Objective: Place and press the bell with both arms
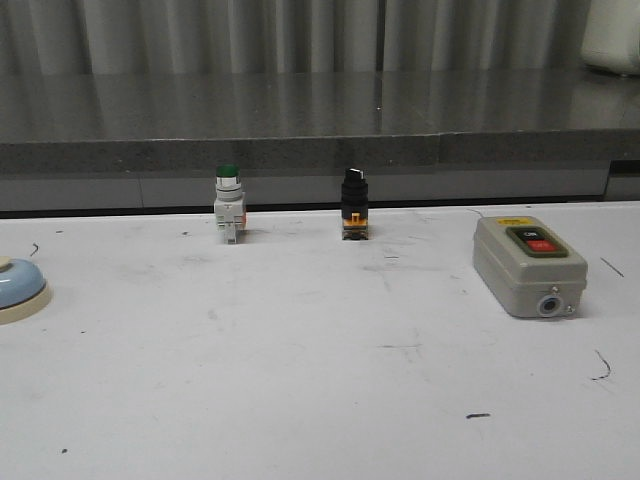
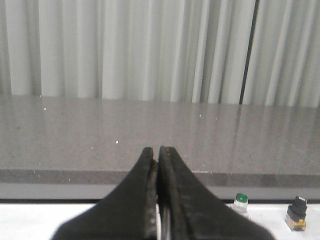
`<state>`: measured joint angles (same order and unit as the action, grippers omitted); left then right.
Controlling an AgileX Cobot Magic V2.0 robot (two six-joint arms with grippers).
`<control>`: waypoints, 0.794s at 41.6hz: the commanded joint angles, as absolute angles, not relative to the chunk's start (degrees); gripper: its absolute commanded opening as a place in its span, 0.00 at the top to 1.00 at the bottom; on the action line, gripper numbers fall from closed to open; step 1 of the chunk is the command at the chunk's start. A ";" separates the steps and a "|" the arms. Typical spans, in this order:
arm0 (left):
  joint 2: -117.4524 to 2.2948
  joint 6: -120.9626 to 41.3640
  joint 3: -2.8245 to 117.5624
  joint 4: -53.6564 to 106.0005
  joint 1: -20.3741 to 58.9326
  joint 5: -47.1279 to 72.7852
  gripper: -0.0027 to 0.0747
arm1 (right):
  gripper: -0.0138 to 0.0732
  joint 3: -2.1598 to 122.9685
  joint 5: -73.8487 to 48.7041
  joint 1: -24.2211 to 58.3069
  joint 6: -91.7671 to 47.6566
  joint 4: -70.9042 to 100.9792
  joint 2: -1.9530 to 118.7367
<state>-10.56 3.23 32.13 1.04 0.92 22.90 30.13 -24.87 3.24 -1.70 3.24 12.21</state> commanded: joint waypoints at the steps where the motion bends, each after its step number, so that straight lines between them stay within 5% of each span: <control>1: -16.05 3.53 37.85 1.48 0.90 25.24 0.99 | 0.91 34.89 -24.15 2.98 -2.04 3.00 17.27; 33: -30.49 3.53 35.93 1.48 0.90 29.13 0.99 | 0.90 35.77 -27.47 2.98 -2.11 2.88 31.92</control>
